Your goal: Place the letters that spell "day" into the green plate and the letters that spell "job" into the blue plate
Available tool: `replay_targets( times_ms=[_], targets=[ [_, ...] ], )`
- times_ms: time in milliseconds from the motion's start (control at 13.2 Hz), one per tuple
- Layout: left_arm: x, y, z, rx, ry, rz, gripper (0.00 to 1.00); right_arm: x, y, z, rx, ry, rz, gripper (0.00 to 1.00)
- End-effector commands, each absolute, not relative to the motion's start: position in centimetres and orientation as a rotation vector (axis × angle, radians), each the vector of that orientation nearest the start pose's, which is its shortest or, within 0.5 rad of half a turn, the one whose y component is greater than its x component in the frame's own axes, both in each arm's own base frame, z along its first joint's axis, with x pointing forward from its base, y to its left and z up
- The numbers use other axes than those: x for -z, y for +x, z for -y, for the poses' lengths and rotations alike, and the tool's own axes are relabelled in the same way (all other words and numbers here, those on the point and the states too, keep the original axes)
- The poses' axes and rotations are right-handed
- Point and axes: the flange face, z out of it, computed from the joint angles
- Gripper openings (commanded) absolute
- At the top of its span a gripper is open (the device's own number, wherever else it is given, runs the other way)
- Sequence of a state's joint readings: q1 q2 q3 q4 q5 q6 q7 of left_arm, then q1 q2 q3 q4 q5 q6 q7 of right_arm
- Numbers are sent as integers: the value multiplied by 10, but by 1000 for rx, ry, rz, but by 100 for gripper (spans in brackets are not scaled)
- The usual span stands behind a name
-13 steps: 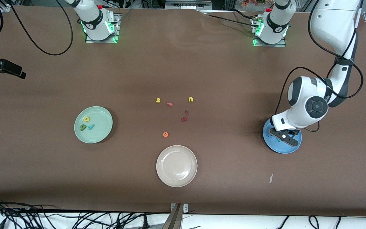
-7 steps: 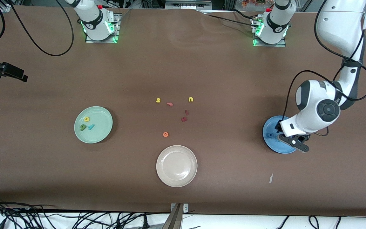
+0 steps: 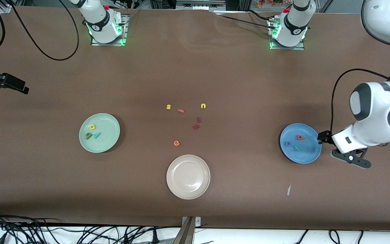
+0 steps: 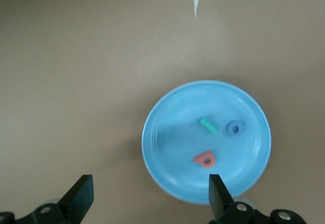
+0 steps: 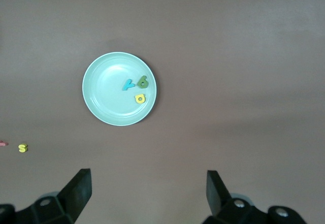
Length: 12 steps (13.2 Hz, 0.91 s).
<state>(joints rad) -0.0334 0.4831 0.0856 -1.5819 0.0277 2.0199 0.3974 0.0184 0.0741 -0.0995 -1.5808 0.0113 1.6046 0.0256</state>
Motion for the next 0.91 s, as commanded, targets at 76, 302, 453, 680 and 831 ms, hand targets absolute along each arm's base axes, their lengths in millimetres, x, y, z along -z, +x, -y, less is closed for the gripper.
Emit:
replay_targets(
  times_ms=[76, 302, 453, 680, 831],
  targets=[
    [-405, 677, -24, -212, -3056, -555, 100, -580, 585, -16, -71, -3183, -92, 100],
    [-435, 667, -30, -216, -3074, -467, 100, -582, 583, -24, -82, -3189, -87, 100],
    [-481, 648, -27, -152, -3096, -245, 100, -586, 581, -19, -75, -3188, -83, 100],
    [-541, 614, -33, -28, -3107, -129, 100, -586, 579, -17, -97, -3190, -86, 100],
    [-575, 598, -31, 16, -3114, -102, 100, -586, 578, -15, -100, -3190, -81, 100]
  ],
)
